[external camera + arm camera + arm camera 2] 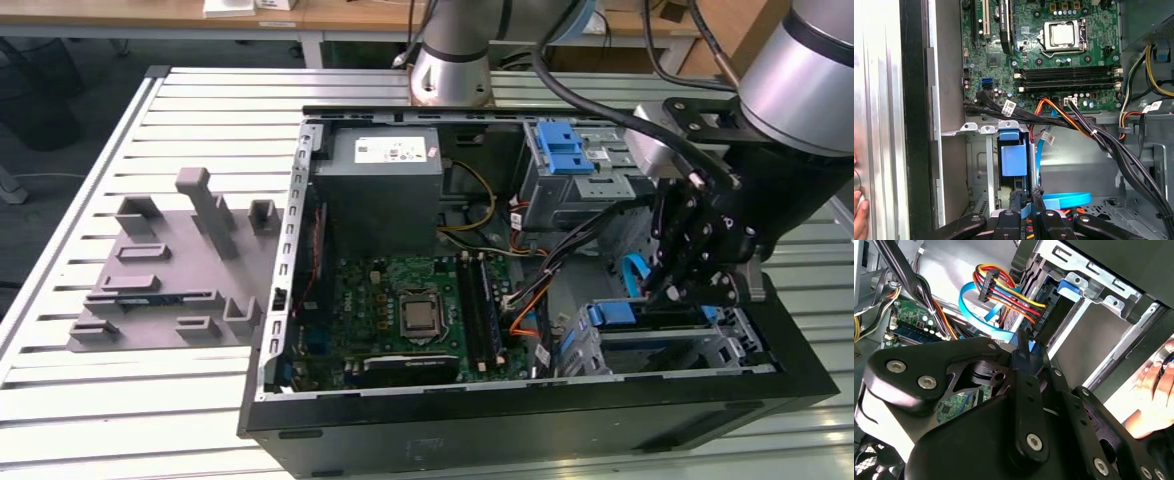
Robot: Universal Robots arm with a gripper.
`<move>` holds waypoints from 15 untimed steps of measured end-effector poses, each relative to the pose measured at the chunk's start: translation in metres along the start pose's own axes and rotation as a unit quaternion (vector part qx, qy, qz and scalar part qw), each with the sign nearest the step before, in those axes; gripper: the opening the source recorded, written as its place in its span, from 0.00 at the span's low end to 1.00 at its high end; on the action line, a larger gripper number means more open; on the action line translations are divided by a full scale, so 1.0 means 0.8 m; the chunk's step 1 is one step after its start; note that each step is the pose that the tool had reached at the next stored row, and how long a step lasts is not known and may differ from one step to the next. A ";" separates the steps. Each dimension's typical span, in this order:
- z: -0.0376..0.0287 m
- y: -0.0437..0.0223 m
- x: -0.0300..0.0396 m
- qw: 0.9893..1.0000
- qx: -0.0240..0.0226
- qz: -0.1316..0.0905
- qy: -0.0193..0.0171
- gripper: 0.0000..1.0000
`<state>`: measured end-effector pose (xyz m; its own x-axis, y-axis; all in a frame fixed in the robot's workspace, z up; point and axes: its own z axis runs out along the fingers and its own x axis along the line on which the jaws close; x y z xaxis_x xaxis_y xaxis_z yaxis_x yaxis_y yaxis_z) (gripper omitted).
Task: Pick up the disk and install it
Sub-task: 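Insert the second disk wire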
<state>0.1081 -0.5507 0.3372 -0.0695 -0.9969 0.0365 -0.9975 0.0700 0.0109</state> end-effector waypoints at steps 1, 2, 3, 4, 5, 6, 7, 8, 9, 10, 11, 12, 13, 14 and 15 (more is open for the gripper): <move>0.0005 -0.0002 0.0000 1.000 0.000 0.001 0.000 0.23; 0.0008 -0.0004 0.0000 1.000 0.000 0.003 0.000 0.23; 0.0010 -0.0006 0.0000 1.000 0.000 0.004 0.000 0.23; 0.0012 -0.0009 0.0000 1.000 0.000 0.005 0.000 0.23; 0.0014 -0.0013 -0.0001 1.000 0.000 0.006 0.000 0.23; 0.0014 -0.0017 -0.0001 1.000 0.000 0.006 0.000 0.23; 0.0014 -0.0022 -0.0001 1.000 0.000 0.006 0.000 0.23; 0.0014 -0.0024 -0.0001 1.000 0.000 0.006 0.000 0.23; 0.0013 -0.0024 -0.0001 1.000 0.000 0.006 0.000 0.23; 0.0012 -0.0024 -0.0001 1.000 0.000 0.006 0.000 0.23; 0.0011 -0.0024 -0.0001 1.000 0.000 0.006 0.000 0.23; 0.0010 -0.0023 -0.0001 1.000 0.000 0.006 0.000 0.23; 0.0008 -0.0020 0.0001 1.000 0.000 0.006 0.000 0.23; 0.0008 -0.0015 0.0002 1.000 0.000 0.006 0.000 0.23; 0.0008 -0.0012 0.0002 1.000 0.000 0.006 0.000 0.23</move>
<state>0.1091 -0.5509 0.3366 -0.0821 -0.9960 0.0360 -0.9965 0.0826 0.0110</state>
